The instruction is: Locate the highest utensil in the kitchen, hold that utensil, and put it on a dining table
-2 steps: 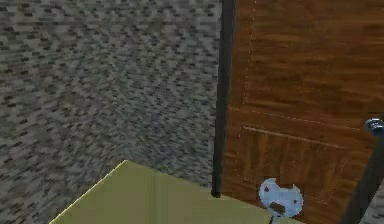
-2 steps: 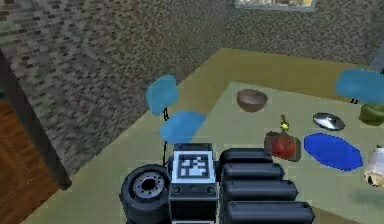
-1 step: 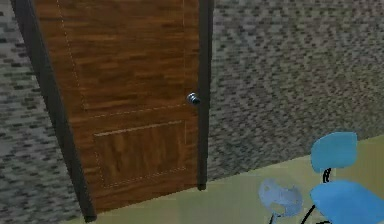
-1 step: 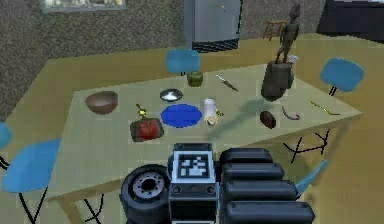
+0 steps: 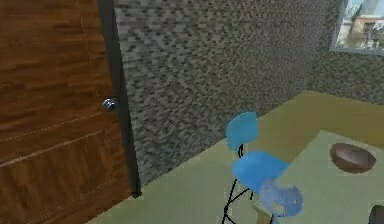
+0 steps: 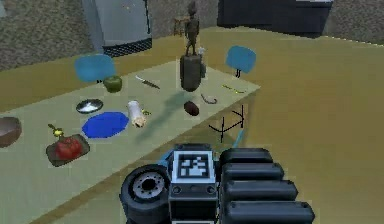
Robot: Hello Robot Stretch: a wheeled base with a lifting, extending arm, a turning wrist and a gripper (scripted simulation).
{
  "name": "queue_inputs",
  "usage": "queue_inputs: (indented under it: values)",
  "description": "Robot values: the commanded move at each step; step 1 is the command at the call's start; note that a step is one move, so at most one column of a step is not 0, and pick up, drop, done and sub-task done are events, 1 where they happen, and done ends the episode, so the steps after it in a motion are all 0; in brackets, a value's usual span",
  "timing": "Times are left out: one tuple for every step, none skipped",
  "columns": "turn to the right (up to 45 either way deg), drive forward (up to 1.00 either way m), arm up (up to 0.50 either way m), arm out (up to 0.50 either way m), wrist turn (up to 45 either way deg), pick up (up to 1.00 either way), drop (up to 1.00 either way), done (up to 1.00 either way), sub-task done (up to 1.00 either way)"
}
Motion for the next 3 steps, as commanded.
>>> queue_inputs:
  values:
    - [-45.0,0.0,0.0,0.0,0.0,0.0,0.0,0.0,0.0]
    - [-15.0,0.0,0.0,0.0,0.0,0.0,0.0,0.0,0.0]
    - [45.0,0.0,0.0,0.0,0.0,0.0,0.0,0.0,0.0]
